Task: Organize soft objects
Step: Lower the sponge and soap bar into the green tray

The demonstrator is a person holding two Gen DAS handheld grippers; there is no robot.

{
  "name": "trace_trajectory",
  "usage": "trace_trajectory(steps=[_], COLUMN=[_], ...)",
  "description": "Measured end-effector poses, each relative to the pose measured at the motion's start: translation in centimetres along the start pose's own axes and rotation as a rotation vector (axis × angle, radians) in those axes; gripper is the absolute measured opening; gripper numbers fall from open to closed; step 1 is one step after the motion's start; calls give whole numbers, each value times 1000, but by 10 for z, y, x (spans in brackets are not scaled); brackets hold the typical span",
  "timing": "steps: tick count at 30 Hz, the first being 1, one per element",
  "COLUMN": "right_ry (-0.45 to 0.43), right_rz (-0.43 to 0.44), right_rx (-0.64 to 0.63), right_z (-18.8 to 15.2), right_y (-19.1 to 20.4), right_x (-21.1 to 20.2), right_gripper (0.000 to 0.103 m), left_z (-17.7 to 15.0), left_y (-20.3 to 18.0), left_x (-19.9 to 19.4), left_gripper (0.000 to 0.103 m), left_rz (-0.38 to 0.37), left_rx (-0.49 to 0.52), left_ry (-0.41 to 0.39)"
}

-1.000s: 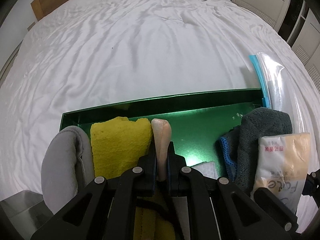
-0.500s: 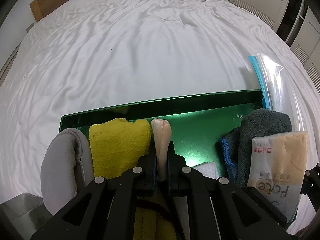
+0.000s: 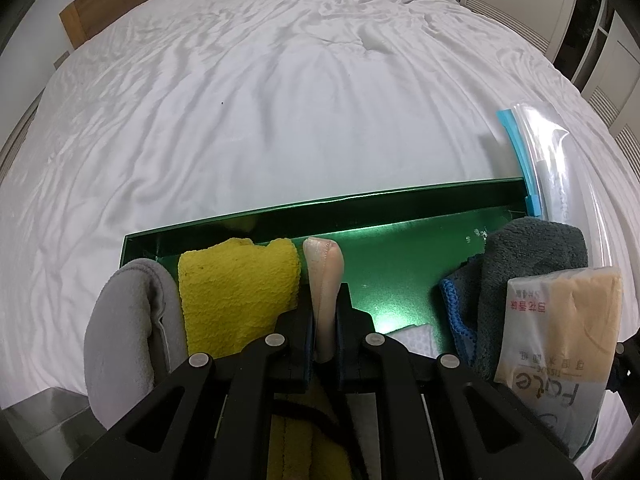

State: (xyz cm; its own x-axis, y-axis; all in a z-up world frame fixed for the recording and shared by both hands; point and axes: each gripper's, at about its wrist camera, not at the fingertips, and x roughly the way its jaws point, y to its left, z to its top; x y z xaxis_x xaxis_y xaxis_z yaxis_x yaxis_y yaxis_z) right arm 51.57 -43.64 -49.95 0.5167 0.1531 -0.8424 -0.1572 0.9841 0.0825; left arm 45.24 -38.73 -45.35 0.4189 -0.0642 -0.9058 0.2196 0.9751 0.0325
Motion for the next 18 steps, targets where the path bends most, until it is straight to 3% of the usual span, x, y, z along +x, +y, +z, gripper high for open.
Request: trace_trajectory(steps=[6,12,18], right_ry=[-10,-20,-39], right_rz=[1,5,-12], right_rx=[-4,-19,-31], right_z=[-1,-3,-5], right_y=[1,6,10], right_x=[-3,-9,-18], right_gripper=[45,60,68], left_z=[0,-1,-2], left_y=[-2,-3,-3], left_x=[0,-3,-11], left_gripper=[7,9,9], left_rz=[5,4,0], left_rx=[7,13,17], left_ry=[-2,-3,-22])
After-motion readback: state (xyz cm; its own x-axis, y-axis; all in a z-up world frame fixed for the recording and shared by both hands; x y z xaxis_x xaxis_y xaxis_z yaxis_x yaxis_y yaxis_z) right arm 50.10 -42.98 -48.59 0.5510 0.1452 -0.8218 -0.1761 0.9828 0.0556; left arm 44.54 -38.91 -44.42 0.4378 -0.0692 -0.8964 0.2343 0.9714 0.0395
